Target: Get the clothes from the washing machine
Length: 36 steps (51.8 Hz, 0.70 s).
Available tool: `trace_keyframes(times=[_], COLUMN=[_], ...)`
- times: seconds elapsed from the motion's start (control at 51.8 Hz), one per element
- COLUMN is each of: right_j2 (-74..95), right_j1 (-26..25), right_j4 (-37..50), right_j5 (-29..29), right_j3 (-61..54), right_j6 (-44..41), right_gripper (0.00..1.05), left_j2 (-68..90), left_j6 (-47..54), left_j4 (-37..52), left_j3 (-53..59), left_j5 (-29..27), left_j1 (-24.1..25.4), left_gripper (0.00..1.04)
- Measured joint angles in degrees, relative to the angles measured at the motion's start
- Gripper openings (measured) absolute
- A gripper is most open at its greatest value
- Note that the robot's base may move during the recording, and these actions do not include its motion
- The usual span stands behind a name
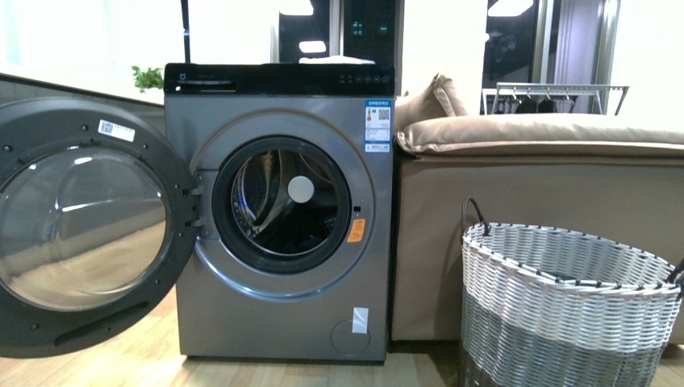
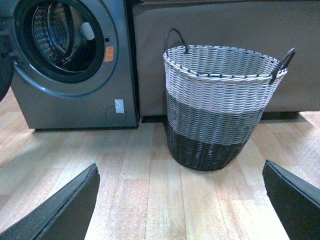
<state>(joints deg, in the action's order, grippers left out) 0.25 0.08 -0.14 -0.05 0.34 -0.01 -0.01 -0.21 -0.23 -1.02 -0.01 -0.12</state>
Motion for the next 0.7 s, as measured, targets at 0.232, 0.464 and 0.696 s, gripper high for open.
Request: trace_keyframes(times=[0.232, 0.464, 0.696], right_j2=[0.00, 0.00, 0.00], right_j1=[0.00, 0.00, 0.00], right_j4=[0.00, 0.00, 0.00], right_j5=[0.00, 0.00, 0.00], right_j3=[0.00, 0.00, 0.00], right_j6=[0.00, 0.00, 0.00], right_gripper=[0.97, 0.97, 0.97], left_j2=[0.00, 0.00, 0.00], left_j6=[0.00, 0.00, 0.00], left_j4=[0.00, 0.00, 0.00], left_j3=[0.00, 0.00, 0.00], left_j5=[0.00, 0.00, 0.00], left_j1=[0.00, 0.00, 0.00], left_gripper=[0.98, 0.98, 0.98])
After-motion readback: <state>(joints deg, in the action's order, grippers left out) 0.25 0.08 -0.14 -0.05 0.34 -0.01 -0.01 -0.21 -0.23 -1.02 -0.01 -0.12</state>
